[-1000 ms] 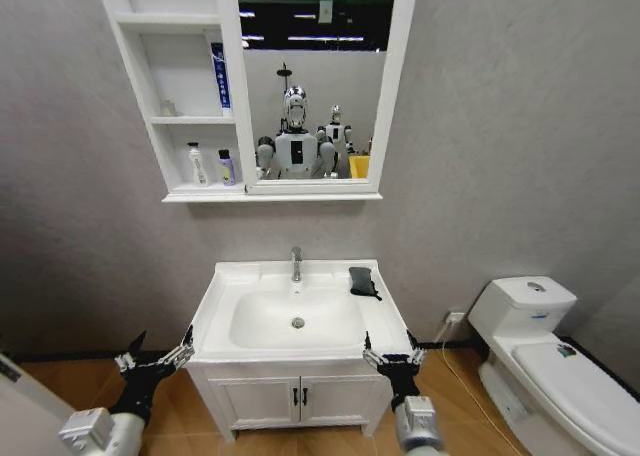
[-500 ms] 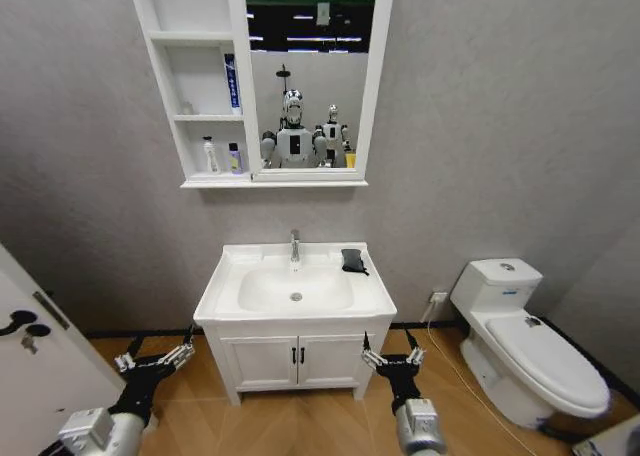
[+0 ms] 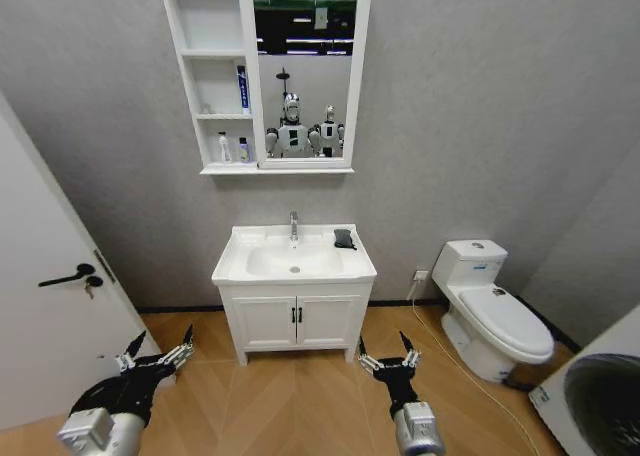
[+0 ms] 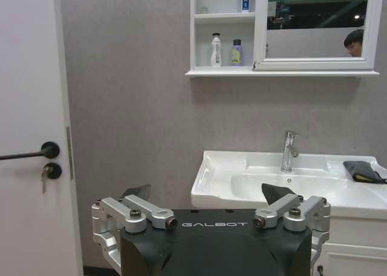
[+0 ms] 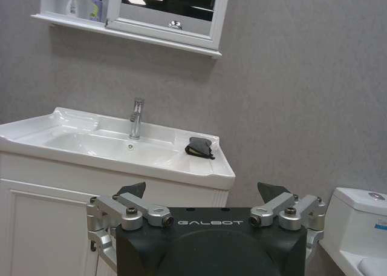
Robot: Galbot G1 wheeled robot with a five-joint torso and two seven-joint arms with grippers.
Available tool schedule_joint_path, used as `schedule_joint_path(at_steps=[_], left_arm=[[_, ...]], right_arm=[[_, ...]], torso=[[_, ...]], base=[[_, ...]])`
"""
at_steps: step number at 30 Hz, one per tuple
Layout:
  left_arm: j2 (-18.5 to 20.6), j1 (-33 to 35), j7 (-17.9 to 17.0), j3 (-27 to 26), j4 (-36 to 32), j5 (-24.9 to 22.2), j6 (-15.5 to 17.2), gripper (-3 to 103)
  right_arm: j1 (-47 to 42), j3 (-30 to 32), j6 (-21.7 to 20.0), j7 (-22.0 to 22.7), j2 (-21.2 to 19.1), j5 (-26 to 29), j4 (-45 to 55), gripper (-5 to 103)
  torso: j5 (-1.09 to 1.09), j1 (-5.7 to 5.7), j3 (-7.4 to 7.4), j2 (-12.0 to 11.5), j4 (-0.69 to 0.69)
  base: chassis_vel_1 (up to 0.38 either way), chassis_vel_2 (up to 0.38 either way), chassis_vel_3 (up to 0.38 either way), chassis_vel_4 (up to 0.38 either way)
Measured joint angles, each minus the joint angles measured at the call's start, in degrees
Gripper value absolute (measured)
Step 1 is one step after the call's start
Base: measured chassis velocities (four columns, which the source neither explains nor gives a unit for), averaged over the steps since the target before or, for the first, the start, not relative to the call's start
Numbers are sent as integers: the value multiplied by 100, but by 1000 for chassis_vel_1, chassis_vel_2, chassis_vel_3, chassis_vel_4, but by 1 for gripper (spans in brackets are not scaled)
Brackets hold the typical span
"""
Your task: Move facial cleanser and shampoo from washbasin to cabinet, then wipe washbasin with towel.
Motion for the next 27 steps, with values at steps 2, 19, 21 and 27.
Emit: schedule_joint_path(at_steps=[2, 19, 21, 27], left_arm=[[0, 0, -2, -1, 1, 0, 1, 100], [0, -1, -2, 0, 1, 0, 2, 100], [0, -1, -2, 0, 1, 0, 2, 100], [0, 0, -2, 0, 1, 0, 1, 100]], right_arm=[[4, -13, 30, -69, -14, -28, -28, 100], [-42, -61, 47, -111, 1, -108, -69, 100], [-60, -61, 48, -112, 12, -110, -69, 100], [-61, -5, 196, -182, 21, -5, -107, 100]], torso=[[2, 1, 1, -1, 0], [3, 10, 4, -5, 3], [3, 11, 4, -5, 1], [2, 1, 1, -1, -1]], base=[[338, -313, -321, 333], [70, -19, -37, 79], [-6, 67, 47, -14], [0, 0, 0, 0]])
